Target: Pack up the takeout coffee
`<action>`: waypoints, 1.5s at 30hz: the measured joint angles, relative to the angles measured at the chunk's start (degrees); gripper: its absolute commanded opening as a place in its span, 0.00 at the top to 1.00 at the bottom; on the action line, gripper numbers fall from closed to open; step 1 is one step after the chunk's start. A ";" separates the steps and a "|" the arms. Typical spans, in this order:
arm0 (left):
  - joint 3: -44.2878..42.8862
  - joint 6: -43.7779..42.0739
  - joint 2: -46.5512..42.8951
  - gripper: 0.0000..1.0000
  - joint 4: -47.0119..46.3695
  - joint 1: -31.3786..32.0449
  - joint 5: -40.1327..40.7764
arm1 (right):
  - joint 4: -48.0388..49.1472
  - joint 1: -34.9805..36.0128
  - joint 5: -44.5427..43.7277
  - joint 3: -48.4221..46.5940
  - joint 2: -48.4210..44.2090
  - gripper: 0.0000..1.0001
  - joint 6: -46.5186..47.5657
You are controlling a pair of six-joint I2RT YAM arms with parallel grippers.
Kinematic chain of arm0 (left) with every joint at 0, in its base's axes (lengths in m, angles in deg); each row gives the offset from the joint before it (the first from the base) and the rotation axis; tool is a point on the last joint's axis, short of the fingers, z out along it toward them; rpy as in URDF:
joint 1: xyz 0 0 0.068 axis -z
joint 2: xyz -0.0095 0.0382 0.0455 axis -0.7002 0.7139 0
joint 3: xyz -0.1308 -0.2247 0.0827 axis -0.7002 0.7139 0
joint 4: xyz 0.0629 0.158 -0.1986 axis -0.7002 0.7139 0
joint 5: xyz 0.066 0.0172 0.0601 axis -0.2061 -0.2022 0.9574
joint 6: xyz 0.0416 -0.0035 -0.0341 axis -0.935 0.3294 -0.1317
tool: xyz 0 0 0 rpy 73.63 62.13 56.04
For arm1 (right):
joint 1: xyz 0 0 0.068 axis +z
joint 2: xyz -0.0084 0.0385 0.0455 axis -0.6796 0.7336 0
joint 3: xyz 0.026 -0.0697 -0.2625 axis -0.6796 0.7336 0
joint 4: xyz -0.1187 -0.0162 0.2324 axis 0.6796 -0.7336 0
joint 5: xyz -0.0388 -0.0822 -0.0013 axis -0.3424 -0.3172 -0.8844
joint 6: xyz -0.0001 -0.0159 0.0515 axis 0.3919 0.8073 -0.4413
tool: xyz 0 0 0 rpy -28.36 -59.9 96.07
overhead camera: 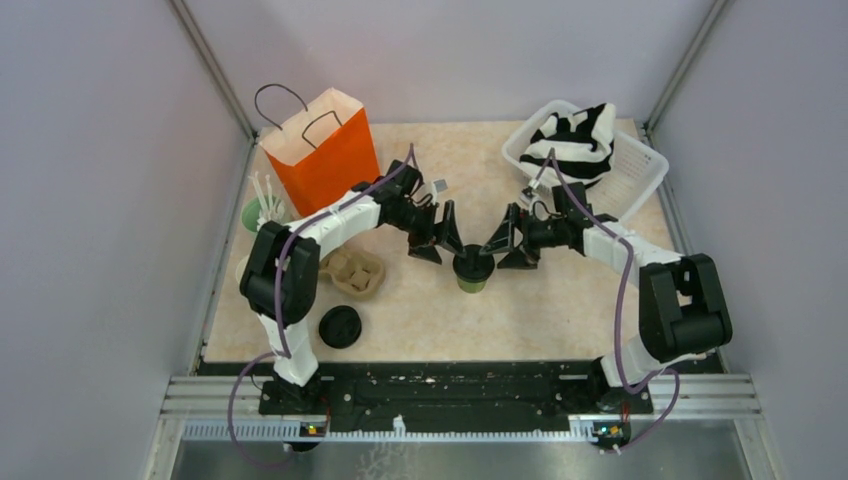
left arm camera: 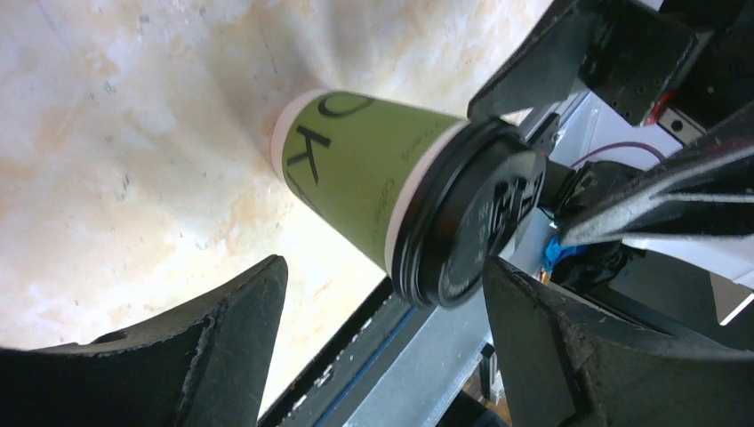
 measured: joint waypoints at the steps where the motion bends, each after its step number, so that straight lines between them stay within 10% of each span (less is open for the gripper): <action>1: 0.63 0.00 -0.79 0.15 -0.02 0.00 -0.02 | -0.11 0.15 -0.17 -0.11 -0.09 0.15 -0.04; 32: 14.19 2.99 -4.55 0.36 -10.51 0.68 -8.55 | 26.14 -0.39 7.08 12.09 5.99 0.25 -11.43; 45: 7.10 0.26 -3.96 0.10 -2.75 0.50 -3.54 | 14.36 -1.01 4.13 7.50 2.73 0.12 -8.00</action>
